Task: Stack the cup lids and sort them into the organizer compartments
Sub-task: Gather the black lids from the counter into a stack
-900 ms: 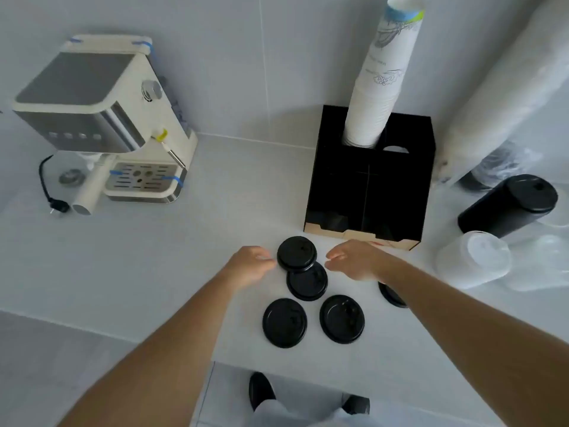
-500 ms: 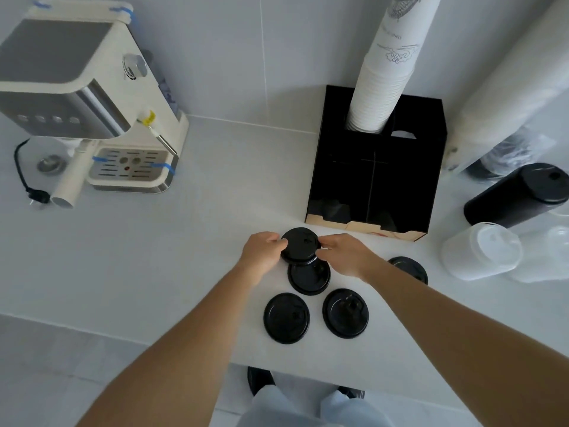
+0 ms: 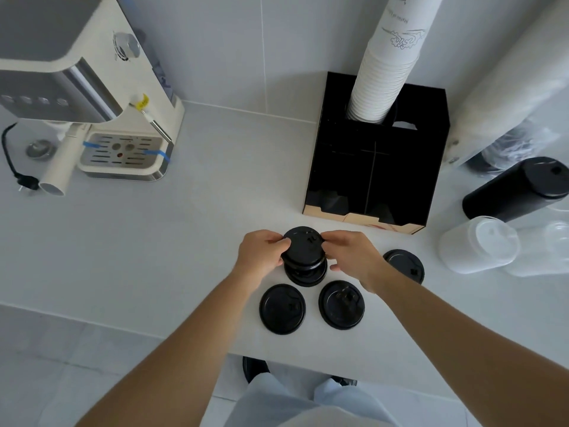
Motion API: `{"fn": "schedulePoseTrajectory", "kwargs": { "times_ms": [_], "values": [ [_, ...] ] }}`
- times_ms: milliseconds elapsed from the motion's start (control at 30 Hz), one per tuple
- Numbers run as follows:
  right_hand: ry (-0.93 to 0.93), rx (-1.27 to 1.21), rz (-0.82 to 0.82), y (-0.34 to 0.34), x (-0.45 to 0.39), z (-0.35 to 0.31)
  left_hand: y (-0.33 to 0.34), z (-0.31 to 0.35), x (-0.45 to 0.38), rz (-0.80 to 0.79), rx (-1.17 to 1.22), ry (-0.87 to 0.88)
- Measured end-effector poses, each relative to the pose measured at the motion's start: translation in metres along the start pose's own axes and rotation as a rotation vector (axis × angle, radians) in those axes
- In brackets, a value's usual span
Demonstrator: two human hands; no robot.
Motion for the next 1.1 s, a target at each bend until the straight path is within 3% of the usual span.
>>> {"fn": "schedulePoseTrajectory", "kwargs": {
  "times_ms": [333,1100],
  "values": [
    [0.012,0.043,0.071,0.003,0.000,0.023,0.011,-0.011,0.014,0.027,-0.218,0.025],
    [0.098,0.227,0.066,0.007,-0.021,0.034,0.023,-0.012,0.004,0.067,-0.311,-0.007]
  ]
}}
Point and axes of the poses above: each hand's wrist, its own x-axis away from the middle knuckle, its own y-axis out of the palm, z = x × y, the point moved 6 cm from there along -x, towards the middle knuckle, and after that the axes turned 4 degrees about -y, right-handed, at the moved point
